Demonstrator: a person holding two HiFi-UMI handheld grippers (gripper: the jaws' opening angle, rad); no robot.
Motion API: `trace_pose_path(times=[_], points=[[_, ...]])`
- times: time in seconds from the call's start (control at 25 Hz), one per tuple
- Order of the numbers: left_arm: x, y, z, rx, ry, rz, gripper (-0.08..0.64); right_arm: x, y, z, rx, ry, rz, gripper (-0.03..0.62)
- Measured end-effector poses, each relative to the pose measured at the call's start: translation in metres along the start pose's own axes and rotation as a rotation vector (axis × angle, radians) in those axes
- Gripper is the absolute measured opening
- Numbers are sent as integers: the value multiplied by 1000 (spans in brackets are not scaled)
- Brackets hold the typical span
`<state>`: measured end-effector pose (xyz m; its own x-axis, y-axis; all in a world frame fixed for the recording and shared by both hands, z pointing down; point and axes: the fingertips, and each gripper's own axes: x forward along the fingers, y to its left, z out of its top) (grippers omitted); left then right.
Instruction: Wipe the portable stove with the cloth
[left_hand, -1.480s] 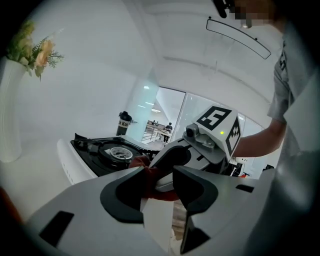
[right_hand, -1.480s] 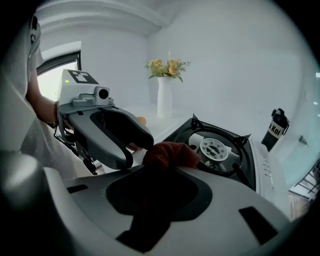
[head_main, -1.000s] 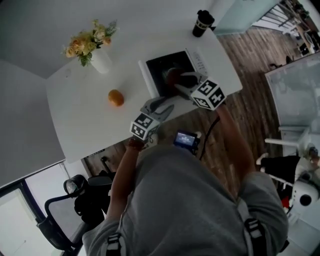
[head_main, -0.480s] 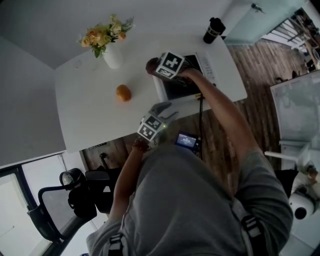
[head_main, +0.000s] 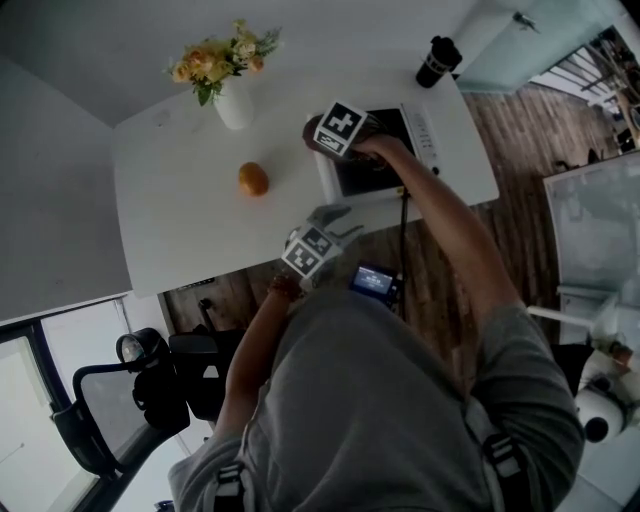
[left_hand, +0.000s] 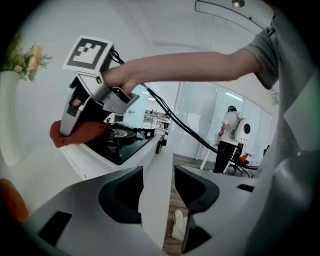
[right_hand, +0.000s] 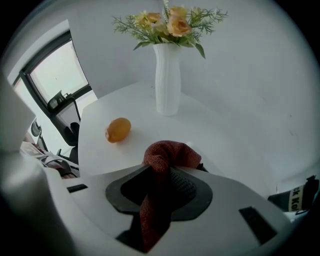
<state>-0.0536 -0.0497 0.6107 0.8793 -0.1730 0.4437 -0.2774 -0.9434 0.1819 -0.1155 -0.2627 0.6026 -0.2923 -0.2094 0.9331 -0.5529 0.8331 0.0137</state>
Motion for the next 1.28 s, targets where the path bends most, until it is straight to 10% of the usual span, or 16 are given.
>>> trace_pose_path(times=[1.08,1.28], points=[[-2,-5,-1,19,6,-65,221,-16,115,-58,-164,241,245,109],[-20,1,6,41,-24,-50,225,-34,107,-47,-100,70,259,110]])
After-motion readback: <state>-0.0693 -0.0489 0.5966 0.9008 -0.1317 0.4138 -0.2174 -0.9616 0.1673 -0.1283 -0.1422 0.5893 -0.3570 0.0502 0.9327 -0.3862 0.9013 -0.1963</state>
